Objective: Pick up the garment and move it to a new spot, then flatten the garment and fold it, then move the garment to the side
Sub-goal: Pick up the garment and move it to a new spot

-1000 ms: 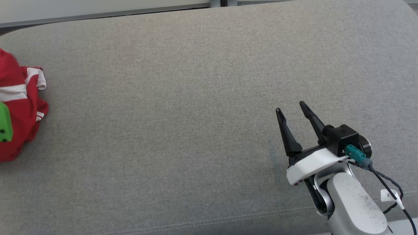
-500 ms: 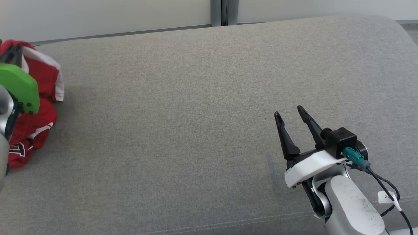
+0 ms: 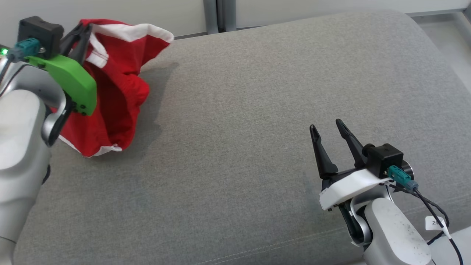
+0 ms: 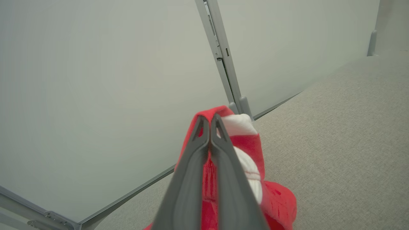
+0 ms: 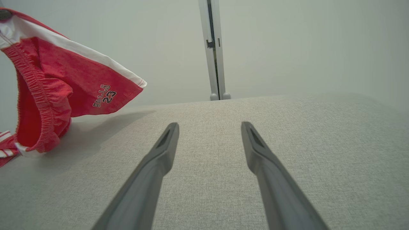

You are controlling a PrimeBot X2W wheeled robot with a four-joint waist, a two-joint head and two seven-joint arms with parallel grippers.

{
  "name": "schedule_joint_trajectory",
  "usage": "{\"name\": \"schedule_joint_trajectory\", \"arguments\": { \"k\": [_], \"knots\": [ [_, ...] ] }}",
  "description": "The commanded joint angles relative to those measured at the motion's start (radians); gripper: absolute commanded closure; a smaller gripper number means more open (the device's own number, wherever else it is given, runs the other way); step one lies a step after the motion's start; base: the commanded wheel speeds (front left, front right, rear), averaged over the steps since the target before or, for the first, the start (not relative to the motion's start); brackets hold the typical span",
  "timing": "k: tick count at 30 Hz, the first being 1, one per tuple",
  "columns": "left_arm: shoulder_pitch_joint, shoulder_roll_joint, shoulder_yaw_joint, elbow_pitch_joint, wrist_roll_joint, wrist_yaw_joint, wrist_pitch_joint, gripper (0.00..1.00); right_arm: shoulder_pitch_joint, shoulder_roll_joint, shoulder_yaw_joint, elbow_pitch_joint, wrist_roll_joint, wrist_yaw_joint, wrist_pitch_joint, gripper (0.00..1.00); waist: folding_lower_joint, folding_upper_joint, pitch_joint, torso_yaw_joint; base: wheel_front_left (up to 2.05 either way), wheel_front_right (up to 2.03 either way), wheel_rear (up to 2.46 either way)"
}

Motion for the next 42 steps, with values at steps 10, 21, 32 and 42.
{"name": "schedule_joint_trajectory", "arguments": {
  "k": [10, 21, 32, 42],
  "knots": [
    [-0.005, -0.099, -0.106, -0.148, -0.025, 0.0, 0.012, 1.0, -0.01, 0.016, -0.013, -0.009, 0.009, 0.0, -0.004, 0.0, 0.0, -0.0001, 0.016, -0.083, 0.0, 0.0, 0.0],
    [0.075, -0.243, -0.171, -0.233, -0.045, 0.022, -0.037, 1.0, -0.011, 0.023, -0.038, -0.023, 0.005, 0.0, -0.004, 0.0, 0.0, -0.0001, 0.049, -0.123, 0.0, 0.0, 0.0],
    [0.251, -0.349, -0.221, -0.12, -0.092, 0.032, -0.141, 1.0, -0.008, 0.021, -0.042, -0.017, -0.01, 0.0, -0.004, 0.0, 0.0, -0.0001, 0.047, -0.08, 0.0, 0.0, 0.0],
    [0.318, -0.424, -0.257, 0.014, -0.129, 0.012, -0.227, 0.0, 0.004, 0.012, -0.026, -0.001, -0.013, 0.0, -0.004, 0.0, 0.0, -0.0001, 0.012, -0.039, 0.0, 0.0, 0.0]
  ]
}}
